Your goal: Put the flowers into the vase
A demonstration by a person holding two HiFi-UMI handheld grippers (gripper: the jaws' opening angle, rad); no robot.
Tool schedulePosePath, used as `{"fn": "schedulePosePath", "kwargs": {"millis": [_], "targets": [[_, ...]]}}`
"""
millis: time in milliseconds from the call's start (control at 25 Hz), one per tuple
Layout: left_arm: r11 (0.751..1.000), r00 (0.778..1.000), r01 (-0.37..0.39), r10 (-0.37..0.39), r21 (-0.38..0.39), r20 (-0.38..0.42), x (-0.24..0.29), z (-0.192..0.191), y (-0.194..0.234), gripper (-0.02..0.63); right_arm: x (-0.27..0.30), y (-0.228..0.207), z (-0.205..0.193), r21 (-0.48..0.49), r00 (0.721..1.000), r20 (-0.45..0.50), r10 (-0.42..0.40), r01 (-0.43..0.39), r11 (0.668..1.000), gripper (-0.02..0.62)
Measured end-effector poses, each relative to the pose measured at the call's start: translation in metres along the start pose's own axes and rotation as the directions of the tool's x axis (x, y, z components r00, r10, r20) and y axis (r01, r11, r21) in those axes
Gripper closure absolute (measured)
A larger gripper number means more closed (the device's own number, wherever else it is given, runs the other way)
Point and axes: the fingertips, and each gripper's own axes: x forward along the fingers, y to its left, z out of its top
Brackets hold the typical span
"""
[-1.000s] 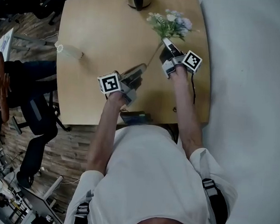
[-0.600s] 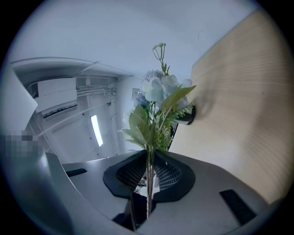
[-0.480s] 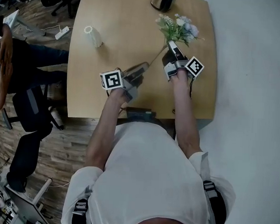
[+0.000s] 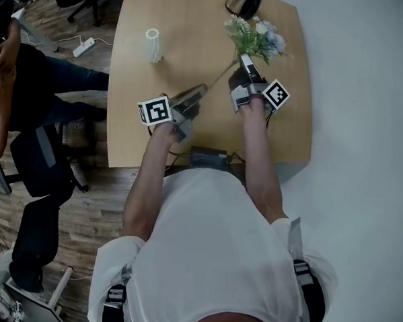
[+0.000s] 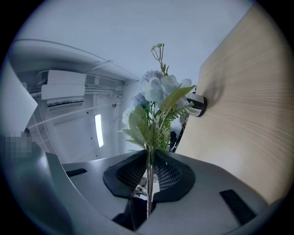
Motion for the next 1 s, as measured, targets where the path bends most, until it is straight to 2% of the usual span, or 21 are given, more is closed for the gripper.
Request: {"fn": "schedulePosePath", "kwargs": {"millis": [400,640,800,920,960,1000], "targets": [[1.000,0.999,-0.027,0.027,0.006,0.024,-0.002,-0.001,0.007,0.600,0.004,0.001,-0.005,0.022,1.000,-0.004,0.027,-0.027,0.999,0.535],[0.996,0.993,-0.092,0.090,0.018,0.080,-0.009,0.001,0.013,0.600,0.007,0.002,-0.005,0.070,0.997,-0.004,0.072,-0.072,0.995,0.535],[0.986,0.978,-0.163,0.157,0.030,0.138,-0.021,0.004,0.021,0.598,0.007,-0.005,-0.003,0.098,0.996,-0.009,0.086,-0.085,0.992,0.535],[0.972,0.959,-0.223,0.205,0.071,0.196,-0.031,0.011,0.027,0.593,0.009,-0.009,-0.003,0.114,0.994,-0.018,0.109,-0.106,0.988,0.535],[0.967,0.951,-0.242,0.220,0.080,0.216,-0.034,0.013,0.031,0.569,0.010,-0.011,-0.003,0.119,0.993,-0.020,0.116,-0.113,0.986,0.535],[0.962,0.944,-0.260,0.233,0.087,0.234,-0.037,0.014,0.035,0.519,0.011,-0.013,-0.003,0.125,0.992,-0.021,0.122,-0.119,0.985,0.535]]}}
